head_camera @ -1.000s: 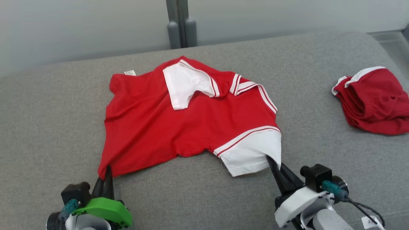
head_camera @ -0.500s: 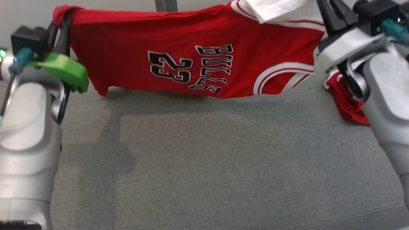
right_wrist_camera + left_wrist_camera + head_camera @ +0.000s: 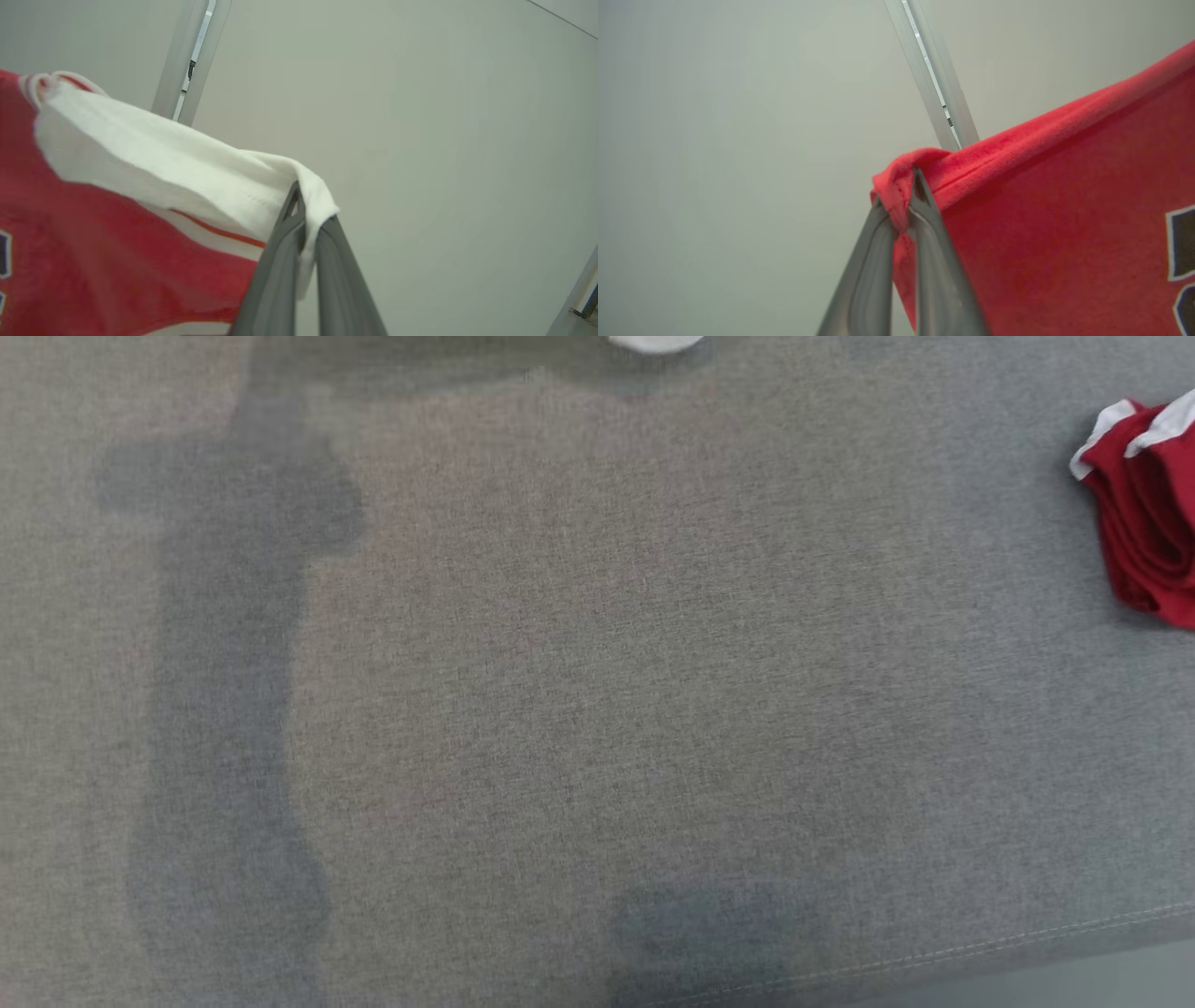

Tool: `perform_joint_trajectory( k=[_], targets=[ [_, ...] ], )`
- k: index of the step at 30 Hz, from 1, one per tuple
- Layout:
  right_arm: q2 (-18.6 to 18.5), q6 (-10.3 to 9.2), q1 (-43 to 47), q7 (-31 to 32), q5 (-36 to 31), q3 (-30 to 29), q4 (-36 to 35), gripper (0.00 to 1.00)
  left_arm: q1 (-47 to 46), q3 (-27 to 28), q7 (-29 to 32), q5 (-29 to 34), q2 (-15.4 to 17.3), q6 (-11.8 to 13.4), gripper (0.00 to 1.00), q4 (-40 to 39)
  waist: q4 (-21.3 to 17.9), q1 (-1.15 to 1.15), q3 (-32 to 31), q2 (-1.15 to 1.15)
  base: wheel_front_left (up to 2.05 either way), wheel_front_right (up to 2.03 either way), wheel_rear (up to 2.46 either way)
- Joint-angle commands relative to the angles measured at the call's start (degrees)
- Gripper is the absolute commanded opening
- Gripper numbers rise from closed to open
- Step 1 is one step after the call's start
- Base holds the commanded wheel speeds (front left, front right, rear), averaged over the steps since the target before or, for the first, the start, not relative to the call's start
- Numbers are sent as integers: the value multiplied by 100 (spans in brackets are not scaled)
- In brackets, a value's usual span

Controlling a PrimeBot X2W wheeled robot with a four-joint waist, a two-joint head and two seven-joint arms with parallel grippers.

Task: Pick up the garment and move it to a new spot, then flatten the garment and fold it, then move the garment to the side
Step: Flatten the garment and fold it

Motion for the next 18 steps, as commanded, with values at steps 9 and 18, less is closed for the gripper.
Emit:
perform_joint_trajectory(
  k=[9, 18],
  targets=[
    [-136, -15, -489, -374, -899, -746, 192, 0, -734, 144, -293, 61, 29, 172, 0, 63, 341, -2, 907, 0, 0, 0, 0],
    [68, -17, 864, -383, -146, -533, -675, 0, 788, 490, -292, -247, 135, 157, 0, -61, 135, -2, 1527, 0, 0, 0, 0]
  ],
)
